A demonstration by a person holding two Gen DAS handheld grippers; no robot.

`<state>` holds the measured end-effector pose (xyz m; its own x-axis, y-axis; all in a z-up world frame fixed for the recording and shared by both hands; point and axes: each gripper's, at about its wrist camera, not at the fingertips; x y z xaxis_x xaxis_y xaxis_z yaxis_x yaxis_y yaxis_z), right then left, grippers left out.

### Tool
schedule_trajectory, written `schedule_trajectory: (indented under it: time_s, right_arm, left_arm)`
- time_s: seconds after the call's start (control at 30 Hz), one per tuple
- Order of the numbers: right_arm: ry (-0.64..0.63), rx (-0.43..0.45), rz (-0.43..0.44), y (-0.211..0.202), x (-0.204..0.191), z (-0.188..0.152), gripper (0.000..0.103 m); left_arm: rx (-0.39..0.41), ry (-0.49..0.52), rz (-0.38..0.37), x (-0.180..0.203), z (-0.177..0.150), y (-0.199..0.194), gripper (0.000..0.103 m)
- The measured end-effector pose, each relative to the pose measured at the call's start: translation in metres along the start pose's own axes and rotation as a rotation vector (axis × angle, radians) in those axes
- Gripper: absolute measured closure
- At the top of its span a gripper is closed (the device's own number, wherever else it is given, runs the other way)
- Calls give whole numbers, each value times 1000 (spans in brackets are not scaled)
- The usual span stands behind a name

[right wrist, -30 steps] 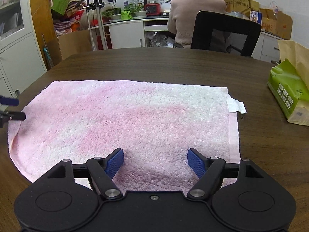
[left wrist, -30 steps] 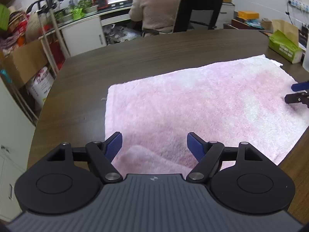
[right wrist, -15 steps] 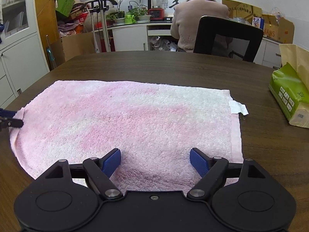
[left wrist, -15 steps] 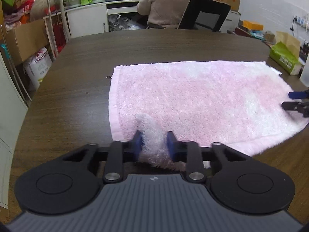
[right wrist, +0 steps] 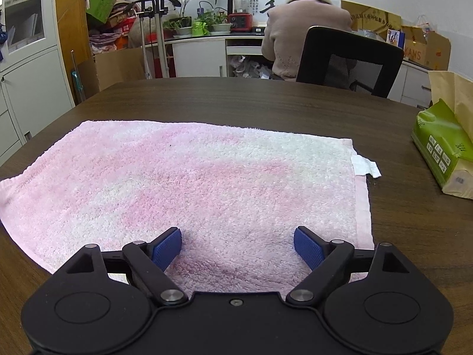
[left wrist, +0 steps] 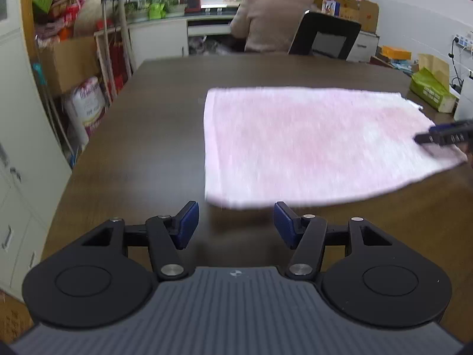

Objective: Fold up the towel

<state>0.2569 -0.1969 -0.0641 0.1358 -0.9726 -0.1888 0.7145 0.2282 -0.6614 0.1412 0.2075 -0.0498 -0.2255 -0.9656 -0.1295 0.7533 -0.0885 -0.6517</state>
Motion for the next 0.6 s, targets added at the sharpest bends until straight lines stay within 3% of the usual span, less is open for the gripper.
schedule_trajectory:
  time_s: [0.03,0.1,0.17,0.3,0.43,0.6]
  right_arm:
    - [1,-1,-1,0,0,0,20]
    - [3,-1,-1,0,0,0,19]
    - [8,-2,1,1,0,1,18]
    - [81,12,35,-8,4,3,23]
    - [75,76,16,-41,-1,-5,23]
    - [-7,62,-27,-58,-3,-30,23]
  left_arm:
    - [4,-5,8,0,-7,-10,47]
    - [32,-15,25,0,-9,-25,36]
    - [137,-22,56,4,5,-40,2]
    - [232,27,108,26,44,-22,0]
    - [108,37,82,35,62,30,2]
    - [11,6,69,32,48,53,3]
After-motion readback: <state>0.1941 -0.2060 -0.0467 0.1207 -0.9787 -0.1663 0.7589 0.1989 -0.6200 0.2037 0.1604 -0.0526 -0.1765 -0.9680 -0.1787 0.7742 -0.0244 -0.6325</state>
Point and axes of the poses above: each gripper's, at about its wrist camera, not at the fingertips, and y roughly the way its jaws point, x to its right, z to its top, and after that the axes turned 11 degrees about y, right-handed
